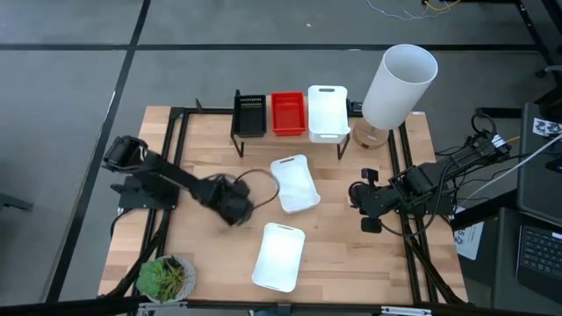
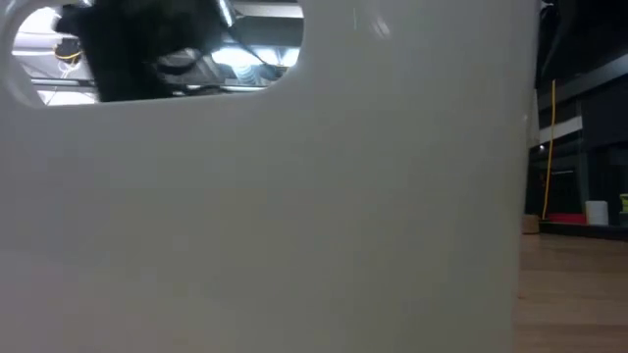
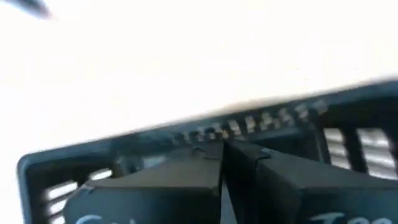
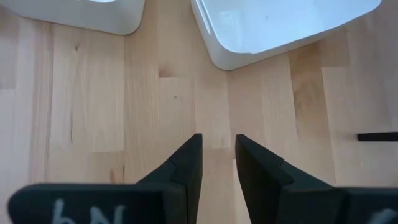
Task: Stack baskets on shelf by color
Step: Stack the black bin on top of the other black bin on the shelf
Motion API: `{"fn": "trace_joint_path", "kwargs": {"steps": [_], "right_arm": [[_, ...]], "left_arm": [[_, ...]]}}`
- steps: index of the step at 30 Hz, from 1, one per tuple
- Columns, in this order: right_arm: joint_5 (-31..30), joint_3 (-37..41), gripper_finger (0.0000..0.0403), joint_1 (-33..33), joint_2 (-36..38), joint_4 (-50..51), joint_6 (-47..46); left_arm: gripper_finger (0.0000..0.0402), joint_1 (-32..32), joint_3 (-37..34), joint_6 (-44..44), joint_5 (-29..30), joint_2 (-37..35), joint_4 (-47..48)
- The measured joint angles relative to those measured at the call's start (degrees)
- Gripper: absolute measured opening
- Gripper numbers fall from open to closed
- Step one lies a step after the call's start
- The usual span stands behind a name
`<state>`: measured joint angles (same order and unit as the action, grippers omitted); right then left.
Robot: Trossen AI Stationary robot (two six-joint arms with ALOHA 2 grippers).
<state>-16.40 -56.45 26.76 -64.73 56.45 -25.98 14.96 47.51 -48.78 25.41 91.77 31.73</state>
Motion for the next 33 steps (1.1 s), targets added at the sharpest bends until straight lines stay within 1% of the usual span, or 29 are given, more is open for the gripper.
{"fn": "trace_joint_path", "kwargs": {"steps": [2, 4, 5, 7, 10, 15, 18, 24, 26, 30, 33], "right_arm": [[0.0, 0.0, 0.0097, 0.0, 0.0, 0.0, -0.9], [0.0, 0.0, 0.0097, 0.0, 0.0, 0.0, -0.9], [0.0, 0.0, 0.0097, 0.0, 0.0, 0.0, -0.9], [0.0, 0.0, 0.0097, 0.0, 0.0, 0.0, -0.9], [0.0, 0.0, 0.0097, 0.0, 0.0, 0.1, -0.7], [0.0, 0.0, 0.0097, 0.0, 0.0, 0.2, 0.1], [0.0, 0.0, 0.0097, 0.0, 0.0, 0.2, 1.5], [0.0, 0.0, 0.0097, 0.0, 0.0, 0.2, 2.4], [0.0, 0.0, 0.0097, 0.0, 0.0, 0.2, 2.4], [0.0, 0.0, 0.0097, 0.0, 0.0, 0.2, 2.5], [0.0, 0.0, 0.0097, 0.0, 0.0, 0.2, 2.2]], "left_arm": [[0.0001, -3.4, 0.0, 6.3, 2.1, 0.0, -4.6], [0.0001, -6.1, 0.2, 10.4, 1.7, 0.0, -8.1], [0.0001, -7.1, 0.7, 11.6, 0.3, 0.0, -8.5], [0.0001, -7.9, 2.7, 13.4, -4.3, 0.1, -8.0], [0.0001, -7.1, 5.9, 14.5, -10.2, 0.1, -6.3], [0.0002, -2.5, 11.0, 14.4, -11.0, 0.0, -1.7], [0.0002, 0.1, 11.7, 12.2, -11.2, 0.1, 2.5], [0.0002, 2.9, 11.7, 1.0, -11.0, 0.0, 17.0], [0.0002, 3.3, 11.7, -1.2, -10.4, 0.1, 20.5], [0.0002, 3.4, 11.7, -2.0, -7.4, 0.0, 23.1], [0.0002, 3.4, 11.8, -1.9, -5.1, -1.7, 23.9]]}}
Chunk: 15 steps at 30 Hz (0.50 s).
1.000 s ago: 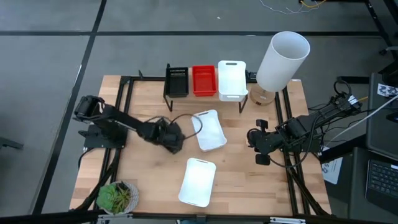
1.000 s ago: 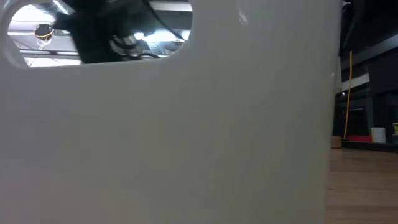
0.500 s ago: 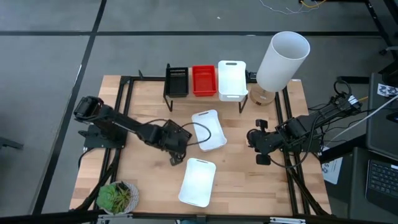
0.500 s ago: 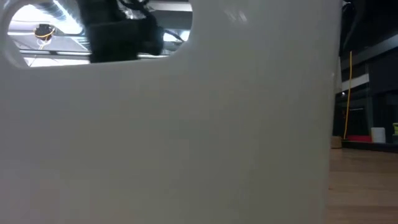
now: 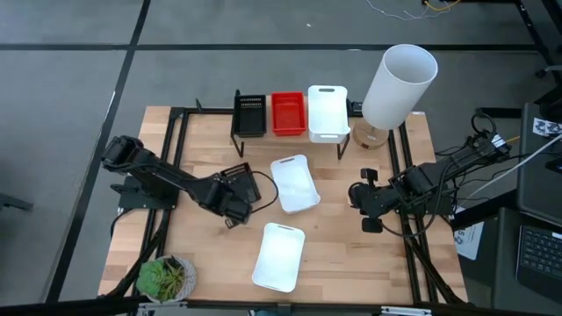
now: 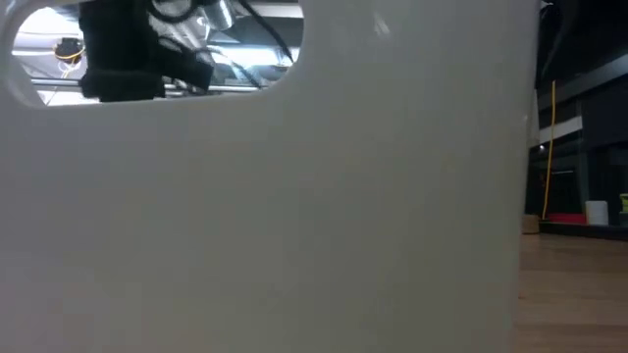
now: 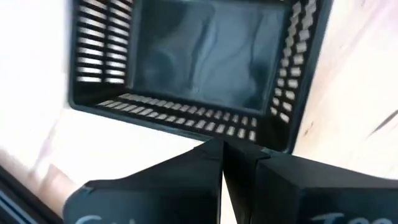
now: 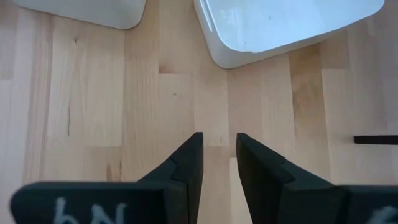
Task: Stack baskets on shelf by color
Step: Stack the black bin on top of the other black bin on the shelf
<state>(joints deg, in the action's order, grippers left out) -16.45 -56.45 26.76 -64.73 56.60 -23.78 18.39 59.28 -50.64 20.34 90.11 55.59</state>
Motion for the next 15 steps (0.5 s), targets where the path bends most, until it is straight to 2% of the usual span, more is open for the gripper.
{"fn": "trace_joint_path", "kwargs": {"steps": [7, 15], "right_arm": [[0.0, 0.0, 0.0097, 0.0, 0.0, -0.3, 0.0], [0.0, 0.0, 0.0097, 0.0, 0.0, -0.2, 0.0]], "left_arm": [[0.0002, 0.0, 4.9, 2.2, 1.7, -3.0, 0.3], [0.0002, 0.3, 8.0, 10.5, 2.3, -3.2, -3.0]]}}
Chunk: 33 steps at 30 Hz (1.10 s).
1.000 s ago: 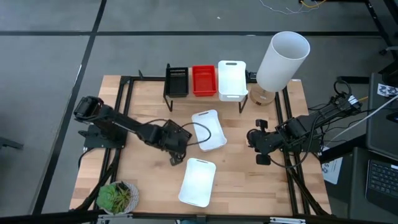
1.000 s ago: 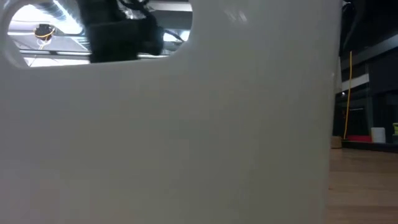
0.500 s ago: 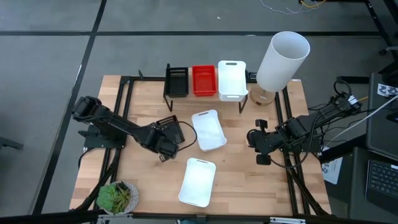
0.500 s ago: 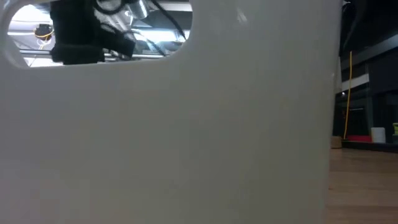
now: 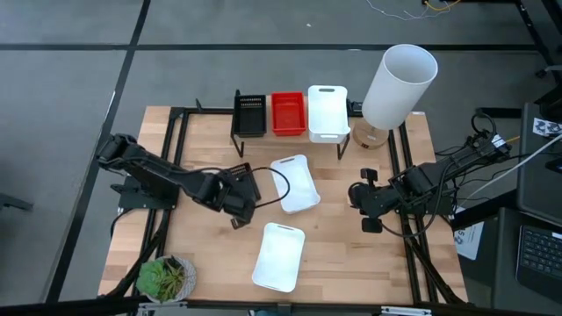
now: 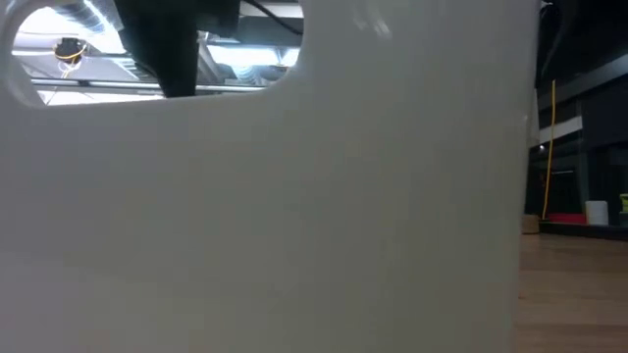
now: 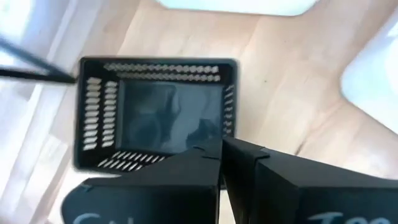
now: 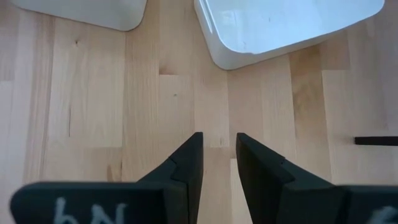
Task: Stack baskets on shelf by color
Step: Stack the black bin on top of the other black bin on the shelf
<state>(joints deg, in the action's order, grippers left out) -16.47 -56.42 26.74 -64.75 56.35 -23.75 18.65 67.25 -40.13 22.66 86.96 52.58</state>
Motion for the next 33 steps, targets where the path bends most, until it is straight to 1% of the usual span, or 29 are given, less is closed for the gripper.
{"fn": "trace_joint_path", "kwargs": {"steps": [3, 5, 11, 14, 21, 33], "right_arm": [[0.0, 0.0, 0.0097, 0.0, 0.0, 0.0, 0.0], [0.0, 0.0, 0.0097, 0.0, 0.0, 0.0, -0.1], [0.0, 0.0, 0.0097, 0.0, 0.0, 0.0, -0.1], [0.0, 0.0, 0.0097, 0.0, 0.0, 0.1, -0.1], [0.0, 0.0, 0.0097, 0.0, 0.0, 1.9, 0.1], [0.0, 0.0, 0.0097, 0.0, 0.0, 2.5, 0.1]], "left_arm": [[0.0004, -0.4, -0.3, 1.6, 0.2, 0.0, -2.1], [0.0014, -1.0, -0.4, 1.7, -0.5, 0.0, -2.0], [0.0076, -2.2, -0.4, 1.7, -1.6, 0.0, -2.7], [0.0096, -2.1, -0.4, 1.8, -1.3, 0.0, -3.3], [0.0102, -1.4, -0.4, 1.8, -0.9, 0.6, -7.2], [0.0099, -1.4, -0.5, 2.3, -0.8, 10.1, -7.4]]}}
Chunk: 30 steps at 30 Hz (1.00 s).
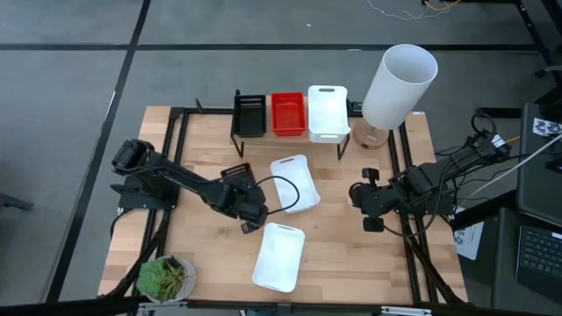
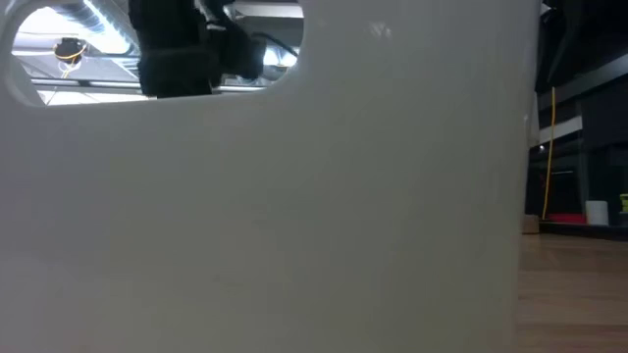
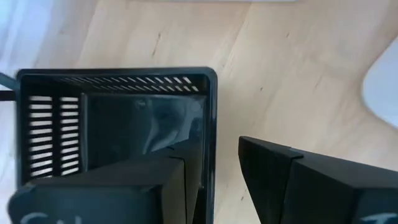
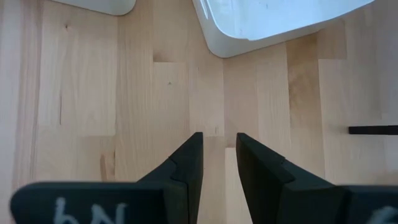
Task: Stack baskets on shelf by color
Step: Stack the black bin on top of the other black bin on the shelf
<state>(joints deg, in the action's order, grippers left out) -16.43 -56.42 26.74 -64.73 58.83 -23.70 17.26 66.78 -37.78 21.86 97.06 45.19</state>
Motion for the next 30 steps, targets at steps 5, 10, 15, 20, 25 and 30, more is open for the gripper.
{"fn": "trace_joint_path", "kwargs": {"steps": [5, 10, 15, 20, 25, 30], "right_arm": [[0.0, 0.0, 0.0097, 0.0, 0.0, 0.1, 0.0], [0.0, 0.0, 0.0097, 0.0, 0.0, 0.1, 0.0], [0.0, 0.0, 0.0097, 0.0, 0.0, 0.1, 0.0], [0.0, 0.0, 0.0097, 0.0, 0.0, 0.1, 0.0], [0.0, 0.0, 0.0097, 0.0, 0.0, 0.1, 0.0], [0.0, 0.0, 0.0097, 0.0, 0.0, 0.1, 0.0]], "left_arm": [[0.0099, -0.5, 0.0, -0.3, 1.1, 1.7, 0.1], [0.0099, -0.5, 0.0, -0.5, 1.2, 1.7, 0.1], [0.0099, -1.1, -1.6, -0.8, 1.2, 1.7, -1.7], [0.0099, -2.1, -6.1, -2.7, 1.1, 1.7, -6.4], [0.0099, -2.8, -10.2, -4.1, 1.0, 1.7, -11.4], [0.0087, -2.9, -11.2, -3.9, -2.1, 1.7, -12.0]]}}
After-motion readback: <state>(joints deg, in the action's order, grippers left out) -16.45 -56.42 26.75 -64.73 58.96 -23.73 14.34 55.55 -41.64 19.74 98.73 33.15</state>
